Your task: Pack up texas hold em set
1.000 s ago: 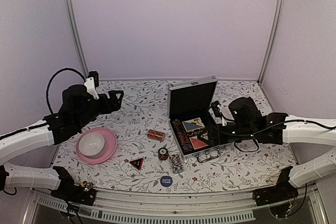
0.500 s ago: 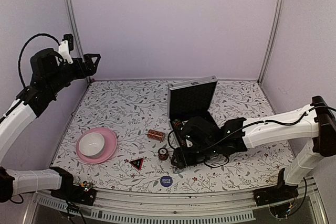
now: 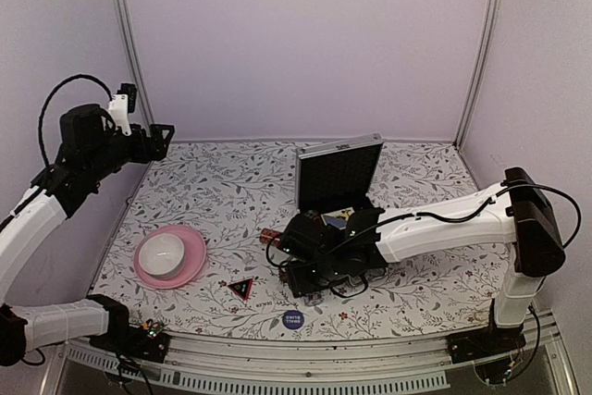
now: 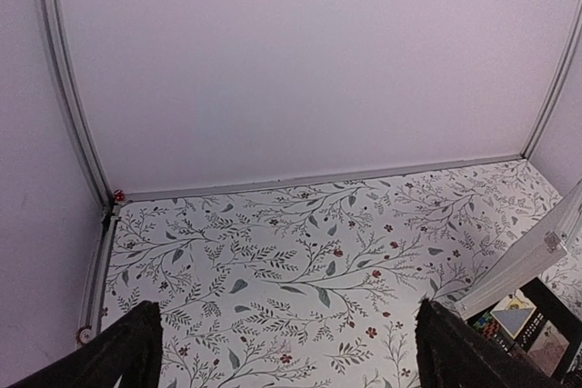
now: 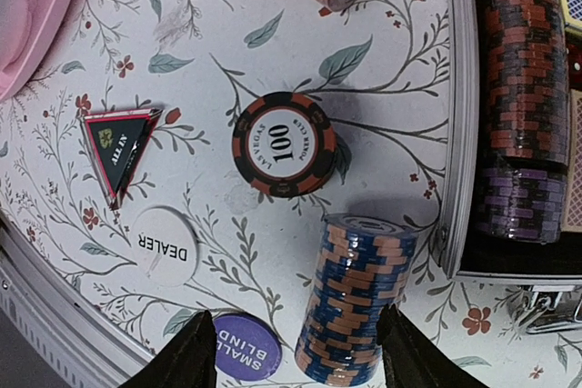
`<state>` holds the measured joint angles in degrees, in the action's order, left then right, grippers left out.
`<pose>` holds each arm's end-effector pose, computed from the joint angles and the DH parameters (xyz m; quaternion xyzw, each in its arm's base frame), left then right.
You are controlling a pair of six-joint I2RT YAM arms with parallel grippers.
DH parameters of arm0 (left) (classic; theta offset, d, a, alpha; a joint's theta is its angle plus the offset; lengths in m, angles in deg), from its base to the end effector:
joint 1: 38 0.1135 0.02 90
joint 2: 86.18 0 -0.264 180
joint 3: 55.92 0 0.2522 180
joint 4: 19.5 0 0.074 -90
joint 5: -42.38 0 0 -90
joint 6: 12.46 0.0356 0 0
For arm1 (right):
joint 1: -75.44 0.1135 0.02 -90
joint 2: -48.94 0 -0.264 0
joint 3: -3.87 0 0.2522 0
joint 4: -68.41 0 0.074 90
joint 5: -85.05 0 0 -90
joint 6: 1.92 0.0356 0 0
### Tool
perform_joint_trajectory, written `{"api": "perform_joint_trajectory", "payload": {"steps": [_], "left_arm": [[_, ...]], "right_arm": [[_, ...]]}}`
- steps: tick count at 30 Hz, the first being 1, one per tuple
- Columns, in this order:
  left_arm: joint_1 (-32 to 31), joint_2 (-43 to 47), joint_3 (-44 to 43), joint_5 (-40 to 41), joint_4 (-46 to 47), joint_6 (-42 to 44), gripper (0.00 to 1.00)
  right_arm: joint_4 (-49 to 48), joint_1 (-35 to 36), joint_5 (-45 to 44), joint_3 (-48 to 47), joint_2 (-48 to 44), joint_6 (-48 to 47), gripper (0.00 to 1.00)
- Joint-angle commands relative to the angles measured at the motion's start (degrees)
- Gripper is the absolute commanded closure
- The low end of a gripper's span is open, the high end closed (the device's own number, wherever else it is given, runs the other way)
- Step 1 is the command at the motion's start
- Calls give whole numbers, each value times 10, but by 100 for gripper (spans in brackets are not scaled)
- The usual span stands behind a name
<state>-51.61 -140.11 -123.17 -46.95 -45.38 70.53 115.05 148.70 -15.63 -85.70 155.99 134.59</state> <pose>0.2110 -0.0506 0.3612 0.0413 0.7791 -0.1075 0.6162 0.1174 0.3673 0.1921 -0.2042 0.9489 0.1474 0.1903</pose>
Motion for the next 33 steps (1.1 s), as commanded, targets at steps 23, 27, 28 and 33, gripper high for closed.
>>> {"api": "perform_joint_trajectory", "payload": {"steps": [23, 27, 28, 33], "left_arm": [[7, 7, 23, 24, 3, 29, 3], [8, 7, 23, 25, 3, 30, 3], [7, 8, 23, 24, 3, 31, 3], [8, 9, 24, 27, 3, 32, 3]], "right_arm": [[69, 4, -46, -70, 88, -18, 49], [68, 4, -42, -71, 94, -29, 48], [68, 4, -42, -72, 96, -33, 47], [62, 4, -36, -84, 112, -56, 47]]}}
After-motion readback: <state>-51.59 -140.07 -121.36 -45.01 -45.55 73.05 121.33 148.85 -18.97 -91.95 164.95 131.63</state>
